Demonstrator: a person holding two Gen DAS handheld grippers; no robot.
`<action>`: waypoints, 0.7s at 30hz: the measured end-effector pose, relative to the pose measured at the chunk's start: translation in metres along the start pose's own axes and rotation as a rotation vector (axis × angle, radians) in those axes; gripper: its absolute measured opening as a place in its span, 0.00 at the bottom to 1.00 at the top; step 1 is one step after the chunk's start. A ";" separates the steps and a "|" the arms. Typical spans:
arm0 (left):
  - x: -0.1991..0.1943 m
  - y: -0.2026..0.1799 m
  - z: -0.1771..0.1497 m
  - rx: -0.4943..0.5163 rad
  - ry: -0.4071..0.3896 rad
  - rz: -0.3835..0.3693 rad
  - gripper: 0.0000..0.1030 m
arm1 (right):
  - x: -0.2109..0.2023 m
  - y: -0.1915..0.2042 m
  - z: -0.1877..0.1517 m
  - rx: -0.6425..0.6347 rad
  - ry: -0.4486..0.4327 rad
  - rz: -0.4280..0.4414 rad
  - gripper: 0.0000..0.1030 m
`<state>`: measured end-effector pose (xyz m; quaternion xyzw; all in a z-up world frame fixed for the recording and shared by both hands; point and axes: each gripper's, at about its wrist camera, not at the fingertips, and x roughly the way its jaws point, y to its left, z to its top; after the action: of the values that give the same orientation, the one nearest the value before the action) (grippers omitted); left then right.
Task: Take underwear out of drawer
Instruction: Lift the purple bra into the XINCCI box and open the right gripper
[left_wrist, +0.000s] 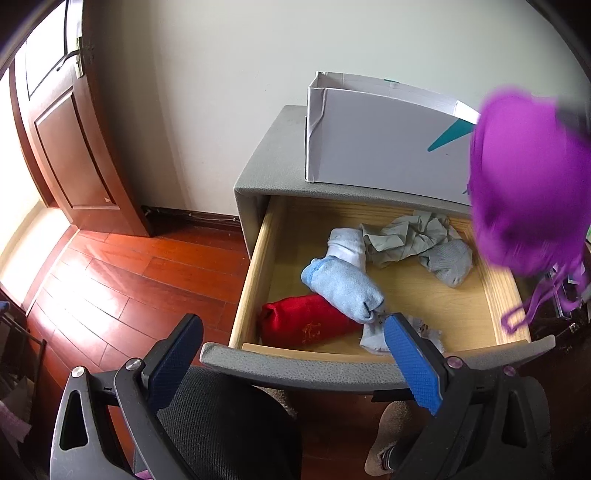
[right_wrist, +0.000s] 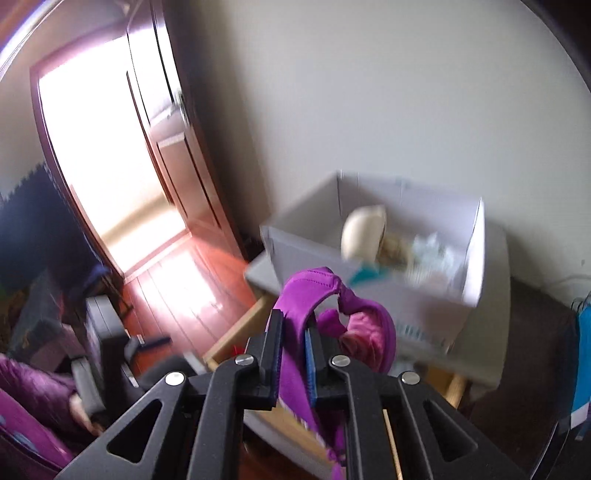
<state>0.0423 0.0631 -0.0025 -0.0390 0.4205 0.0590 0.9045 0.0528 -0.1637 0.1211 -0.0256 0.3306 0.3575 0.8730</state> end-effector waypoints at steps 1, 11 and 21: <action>-0.001 0.000 0.000 0.002 -0.003 -0.001 0.95 | -0.002 -0.001 0.010 -0.002 -0.020 -0.002 0.10; -0.002 0.000 0.001 0.007 -0.012 -0.013 0.95 | 0.028 -0.044 0.146 -0.087 -0.099 -0.186 0.10; 0.007 0.011 0.005 -0.034 0.018 -0.005 0.95 | 0.178 -0.088 0.134 -0.118 0.127 -0.381 0.10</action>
<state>0.0488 0.0748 -0.0054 -0.0560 0.4273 0.0635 0.9001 0.2773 -0.0837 0.1026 -0.1613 0.3526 0.2027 0.8992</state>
